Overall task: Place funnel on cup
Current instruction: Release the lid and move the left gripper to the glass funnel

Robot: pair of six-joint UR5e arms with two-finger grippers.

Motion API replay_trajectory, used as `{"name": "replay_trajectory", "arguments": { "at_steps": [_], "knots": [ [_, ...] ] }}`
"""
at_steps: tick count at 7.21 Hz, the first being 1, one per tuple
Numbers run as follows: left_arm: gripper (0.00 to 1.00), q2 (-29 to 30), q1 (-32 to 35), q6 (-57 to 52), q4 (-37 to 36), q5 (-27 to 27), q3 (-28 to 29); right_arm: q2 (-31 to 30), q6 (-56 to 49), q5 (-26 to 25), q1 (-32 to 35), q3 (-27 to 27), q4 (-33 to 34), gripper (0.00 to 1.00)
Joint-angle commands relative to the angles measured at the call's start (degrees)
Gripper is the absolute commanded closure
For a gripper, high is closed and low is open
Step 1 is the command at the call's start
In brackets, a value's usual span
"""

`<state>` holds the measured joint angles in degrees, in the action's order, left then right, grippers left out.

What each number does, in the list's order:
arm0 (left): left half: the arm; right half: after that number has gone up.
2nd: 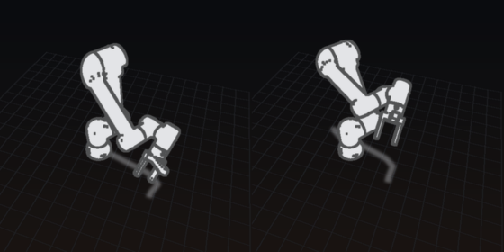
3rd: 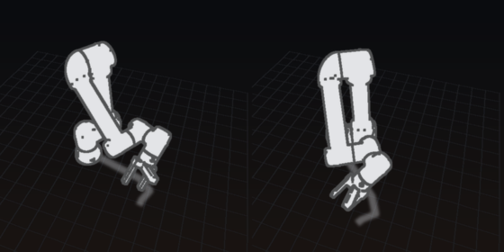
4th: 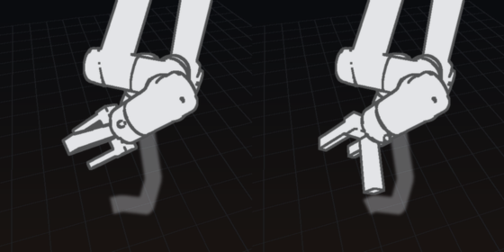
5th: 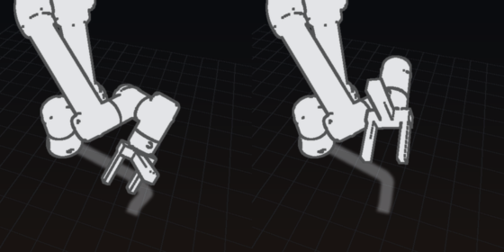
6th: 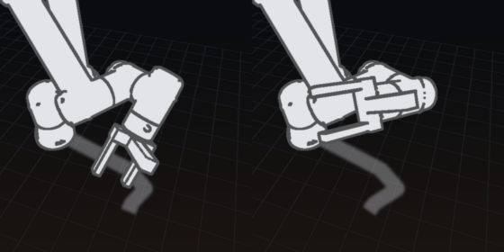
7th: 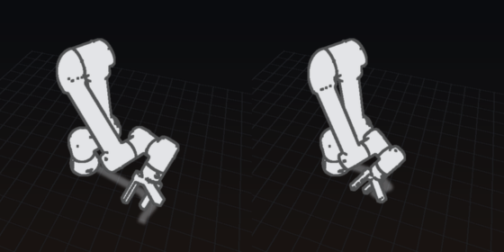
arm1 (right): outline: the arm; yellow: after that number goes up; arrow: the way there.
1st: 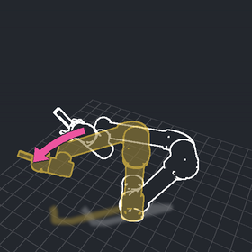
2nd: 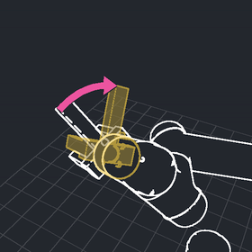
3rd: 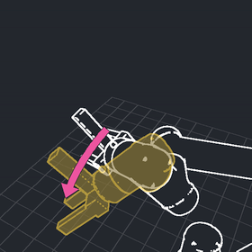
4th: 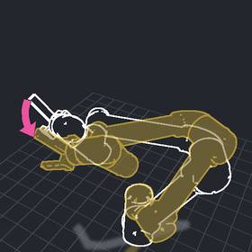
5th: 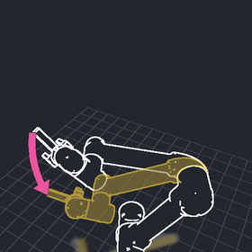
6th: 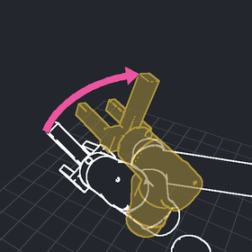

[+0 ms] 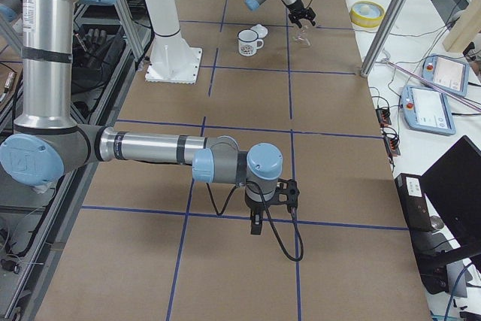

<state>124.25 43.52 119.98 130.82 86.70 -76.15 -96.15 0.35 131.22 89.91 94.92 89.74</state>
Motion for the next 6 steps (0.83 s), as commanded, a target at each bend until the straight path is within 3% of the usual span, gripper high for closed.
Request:
{"name": "replay_trajectory", "arguments": {
  "at_steps": [1, 2, 3, 4, 5, 6],
  "knots": [
    [0.54, 0.4, 0.0, -0.2, 1.3, 0.0, 0.7, 0.0, 0.0, 0.0, 0.0, 0.0, 0.0, 0.00],
    [0.78, 0.6, -0.1, -0.3, 1.3, 0.0, 0.7, 0.0, 0.0, 0.0, 0.0, 0.0, 0.0, 0.00],
    [0.93, 0.7, -0.3, -0.2, 1.4, 0.0, 0.7, 0.0, 0.0, 0.0, 0.0, 0.0, 0.0, 0.00],
    [1.00, 0.9, -0.4, -0.2, 1.4, 0.1, 0.6, 0.0, 0.0, 0.0, 0.0, 0.0, 0.0, 0.00],
    [1.00, 0.9, -0.1, -0.3, 2.9, 1.6, 0.1, 0.0, 0.0, 0.0, 0.0, 0.0, 0.0, 0.00],
    [1.00, 0.8, 2.6, -0.4, 4.2, 8.8, -1.9, 0.0, 0.0, 0.0, 0.0, 0.0, 0.0, 0.00]
  ]
}}
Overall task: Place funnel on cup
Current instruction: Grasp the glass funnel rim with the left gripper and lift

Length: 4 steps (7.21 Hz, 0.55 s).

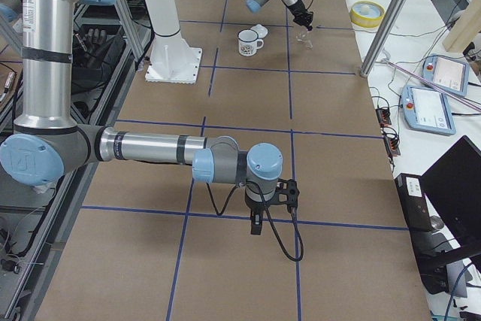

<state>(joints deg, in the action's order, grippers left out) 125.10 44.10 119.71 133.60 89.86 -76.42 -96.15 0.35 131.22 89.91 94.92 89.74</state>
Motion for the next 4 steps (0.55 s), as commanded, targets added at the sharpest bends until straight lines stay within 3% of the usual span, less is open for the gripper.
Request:
{"name": "replay_trajectory", "arguments": {
  "at_steps": [1, 3, 4],
  "knots": [
    [1.00, -0.3, 5.1, 0.0, 0.9, 12.2, -5.0, 0.0, 0.0, 0.0, 0.0, 0.0, 0.0, 0.00],
    [1.00, -0.7, 9.1, -0.3, -0.8, 20.9, -9.9, 0.0, 0.0, 0.0, 0.0, 0.0, 0.0, 0.00],
    [1.00, -2.3, 9.6, -3.0, -8.5, 24.8, -16.6, 0.0, 0.0, 0.0, 0.0, 0.0, 0.0, 0.00]
  ]
}}
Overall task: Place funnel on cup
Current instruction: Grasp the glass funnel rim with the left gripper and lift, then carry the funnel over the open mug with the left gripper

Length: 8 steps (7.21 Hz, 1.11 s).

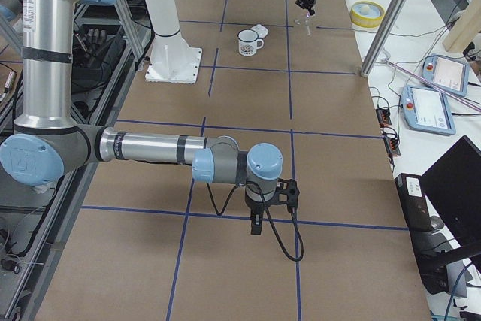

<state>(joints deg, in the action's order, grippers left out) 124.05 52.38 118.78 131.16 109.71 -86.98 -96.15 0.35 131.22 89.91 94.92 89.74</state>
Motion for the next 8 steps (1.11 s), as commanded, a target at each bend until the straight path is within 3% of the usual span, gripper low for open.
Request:
{"name": "replay_trajectory", "arguments": {
  "at_steps": [1, 3, 4, 6, 7, 8],
  "knots": [
    [1.00, -1.2, 1.3, -8.7, -19.1, 5.0, -15.5, 0.0, 0.0, 0.0, 0.0, 0.0, 0.0, 0.00],
    [1.00, -0.5, -0.1, -15.2, -38.8, 4.9, -28.4, 0.0, 0.0, 0.0, 0.0, 0.0, 0.0, 0.00],
    [1.00, 0.2, -5.9, -16.2, -45.2, 4.1, -31.7, 0.0, 0.0, 0.0, 0.0, 0.0, 0.0, 0.00],
    [1.00, 2.5, -13.0, -18.3, -54.4, 2.2, -33.8, 0.0, 0.0, 0.0, 0.0, 0.0, 0.0, 0.00],
    [1.00, 5.5, -18.0, -18.5, -62.8, -5.4, -33.8, 0.0, 0.0, 0.0, 0.0, 0.0, 0.0, 0.00],
    [1.00, 7.2, -20.8, -18.6, -66.4, -9.7, -33.2, 0.0, 0.0, 0.0, 0.0, 0.0, 0.0, 0.00]
  ]
}}
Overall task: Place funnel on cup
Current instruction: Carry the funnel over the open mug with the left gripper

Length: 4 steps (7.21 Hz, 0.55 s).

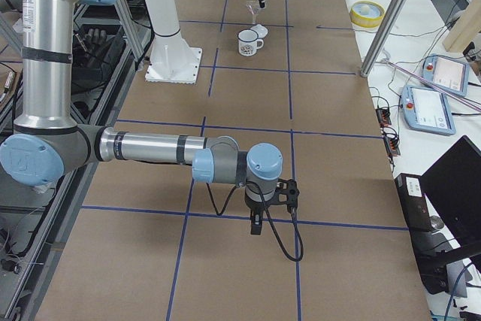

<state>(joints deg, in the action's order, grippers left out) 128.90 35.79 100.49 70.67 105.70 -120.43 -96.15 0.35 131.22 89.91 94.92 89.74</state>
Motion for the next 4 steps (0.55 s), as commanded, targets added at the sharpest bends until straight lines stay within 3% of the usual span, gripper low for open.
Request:
{"name": "replay_trajectory", "arguments": {
  "at_steps": [1, 4],
  "knots": [
    [1.00, 3.0, -6.3, -0.3, -6.1, -7.3, 2.4, 0.0, 0.0, 0.0, 0.0, 0.0, 0.0, 0.00],
    [1.00, 4.5, -8.3, -0.5, -5.6, -14.5, 9.8, 0.0, 0.0, 0.0, 0.0, 0.0, 0.0, 0.00]
  ]
}}
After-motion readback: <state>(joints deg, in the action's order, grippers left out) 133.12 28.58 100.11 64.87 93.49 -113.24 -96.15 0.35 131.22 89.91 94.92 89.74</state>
